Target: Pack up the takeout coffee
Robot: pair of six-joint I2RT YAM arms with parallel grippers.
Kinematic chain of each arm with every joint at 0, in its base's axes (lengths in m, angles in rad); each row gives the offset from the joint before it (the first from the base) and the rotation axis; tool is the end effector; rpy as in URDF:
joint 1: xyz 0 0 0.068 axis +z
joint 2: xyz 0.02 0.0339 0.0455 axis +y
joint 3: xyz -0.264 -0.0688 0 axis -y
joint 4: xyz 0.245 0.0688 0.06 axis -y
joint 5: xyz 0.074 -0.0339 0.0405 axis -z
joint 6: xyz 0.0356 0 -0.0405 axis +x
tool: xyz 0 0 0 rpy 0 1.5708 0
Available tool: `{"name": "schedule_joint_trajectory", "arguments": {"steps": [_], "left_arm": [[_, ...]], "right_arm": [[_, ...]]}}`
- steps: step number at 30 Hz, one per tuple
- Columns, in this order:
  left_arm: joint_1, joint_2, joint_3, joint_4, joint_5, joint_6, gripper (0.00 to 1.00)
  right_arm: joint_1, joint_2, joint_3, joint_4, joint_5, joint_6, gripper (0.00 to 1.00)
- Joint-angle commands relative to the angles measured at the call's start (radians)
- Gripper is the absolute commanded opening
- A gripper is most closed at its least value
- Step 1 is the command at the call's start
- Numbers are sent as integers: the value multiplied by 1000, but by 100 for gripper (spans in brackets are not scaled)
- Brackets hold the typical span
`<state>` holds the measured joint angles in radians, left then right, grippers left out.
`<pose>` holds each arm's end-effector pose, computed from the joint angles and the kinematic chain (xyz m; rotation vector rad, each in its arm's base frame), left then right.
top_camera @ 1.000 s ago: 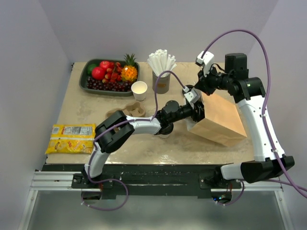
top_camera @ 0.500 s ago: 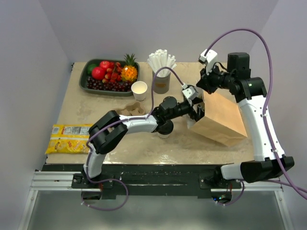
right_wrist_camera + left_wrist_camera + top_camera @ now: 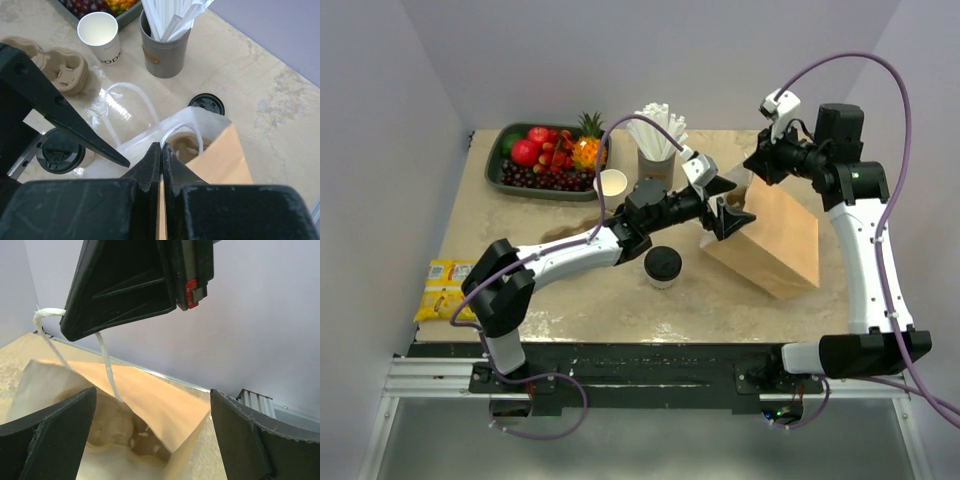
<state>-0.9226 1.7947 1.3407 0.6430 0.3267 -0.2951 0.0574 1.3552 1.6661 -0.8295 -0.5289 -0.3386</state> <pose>0.2511 -0.3504 0.3376 0.7370 1.3160 -1.2231 0.2679 0.0334 0.4515 -0.7048 1.9072 0.3751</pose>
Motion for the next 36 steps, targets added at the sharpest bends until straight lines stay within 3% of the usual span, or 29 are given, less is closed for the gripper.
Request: {"name": "schedule_joint_trajectory", "arguments": {"steps": [1, 13, 21, 28, 36], "left_arm": [[4, -57, 8, -57, 31, 39, 100], [62, -191, -32, -215, -8, 114, 100], [140, -210, 144, -483, -172, 223, 100], [202, -205, 215, -641, -250, 182, 100], [211, -234, 147, -718, -167, 126, 100]], "right_arm": [[-5, -19, -12, 99, -54, 42, 0], [-14, -21, 41, 52, -92, -8, 0], [-19, -68, 27, -6, -166, -39, 0], [-19, -169, -3, -94, -189, -152, 0], [-19, -255, -29, -256, -135, -301, 0]]}}
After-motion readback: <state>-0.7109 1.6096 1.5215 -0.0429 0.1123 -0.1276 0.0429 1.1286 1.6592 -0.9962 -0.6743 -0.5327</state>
